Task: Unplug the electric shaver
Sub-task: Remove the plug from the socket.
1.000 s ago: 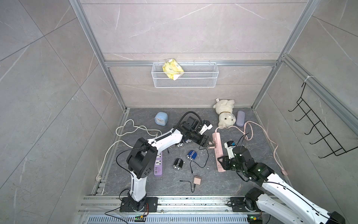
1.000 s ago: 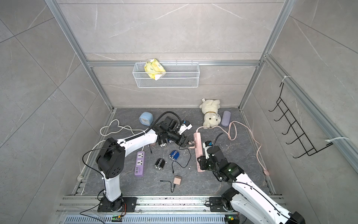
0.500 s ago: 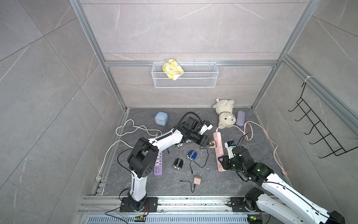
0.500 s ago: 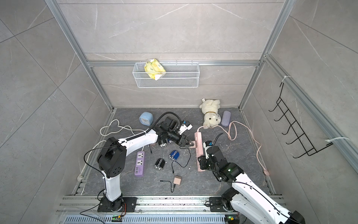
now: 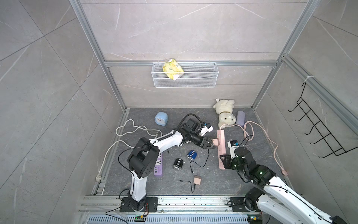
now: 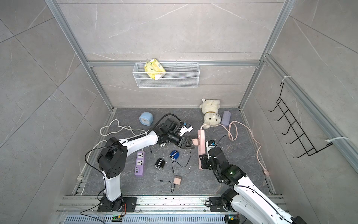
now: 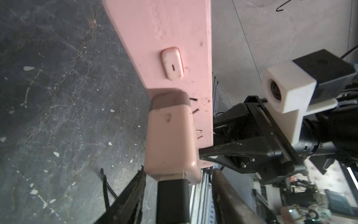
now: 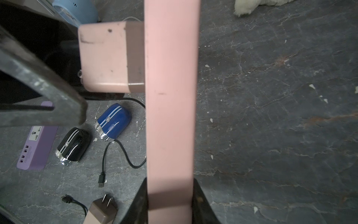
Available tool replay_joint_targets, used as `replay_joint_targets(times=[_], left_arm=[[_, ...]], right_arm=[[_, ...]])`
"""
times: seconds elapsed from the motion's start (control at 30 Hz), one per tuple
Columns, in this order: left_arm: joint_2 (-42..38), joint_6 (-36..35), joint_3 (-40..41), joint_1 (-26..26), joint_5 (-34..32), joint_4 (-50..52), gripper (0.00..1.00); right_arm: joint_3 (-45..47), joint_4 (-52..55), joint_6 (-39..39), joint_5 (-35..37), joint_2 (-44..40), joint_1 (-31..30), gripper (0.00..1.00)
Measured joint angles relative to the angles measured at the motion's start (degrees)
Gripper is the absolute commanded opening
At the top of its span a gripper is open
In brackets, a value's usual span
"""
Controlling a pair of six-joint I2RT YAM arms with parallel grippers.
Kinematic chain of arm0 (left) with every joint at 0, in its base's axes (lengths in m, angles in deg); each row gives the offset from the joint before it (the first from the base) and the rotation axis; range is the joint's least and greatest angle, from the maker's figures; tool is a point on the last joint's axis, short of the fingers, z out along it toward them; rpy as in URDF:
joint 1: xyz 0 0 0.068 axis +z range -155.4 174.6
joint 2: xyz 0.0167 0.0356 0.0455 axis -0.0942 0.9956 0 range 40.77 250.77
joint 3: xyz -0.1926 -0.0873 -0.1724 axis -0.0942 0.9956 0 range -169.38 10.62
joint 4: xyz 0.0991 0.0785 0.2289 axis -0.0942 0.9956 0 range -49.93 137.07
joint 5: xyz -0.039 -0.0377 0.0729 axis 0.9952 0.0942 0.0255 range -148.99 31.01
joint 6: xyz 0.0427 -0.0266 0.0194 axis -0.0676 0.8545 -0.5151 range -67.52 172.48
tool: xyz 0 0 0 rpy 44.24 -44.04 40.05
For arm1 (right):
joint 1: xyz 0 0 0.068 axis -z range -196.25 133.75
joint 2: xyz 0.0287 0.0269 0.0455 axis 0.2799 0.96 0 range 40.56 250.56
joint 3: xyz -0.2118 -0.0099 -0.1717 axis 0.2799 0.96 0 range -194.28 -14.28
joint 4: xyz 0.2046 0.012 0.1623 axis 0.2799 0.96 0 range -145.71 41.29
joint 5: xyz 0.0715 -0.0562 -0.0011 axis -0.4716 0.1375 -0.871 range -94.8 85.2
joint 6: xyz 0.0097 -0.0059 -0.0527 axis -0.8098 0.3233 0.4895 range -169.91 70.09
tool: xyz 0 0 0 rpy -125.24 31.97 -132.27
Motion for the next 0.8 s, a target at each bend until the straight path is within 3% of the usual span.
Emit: replay_joint_targets(times=[0.33, 0.6, 0.8], left_arm=[[0.0, -0.59, -1.38, 0.0, -3.15, 0.85, 0.8], [-0.33, -4.59, -9.6, -0.02, -6.36, 11.32, 0.87], [-2.32, -6.45, -9.33, -0.26, -8.94, 14.84, 0.91]], right_arm=[[0.0, -0.02, 0.02, -0.2, -0.22, 0.0, 0.0], [0.0, 0.42, 0.46, -0.22, -1.29, -0.04, 0.0], [0.0, 0.2, 0.44, -0.83, -1.05, -0.04, 0.0]])
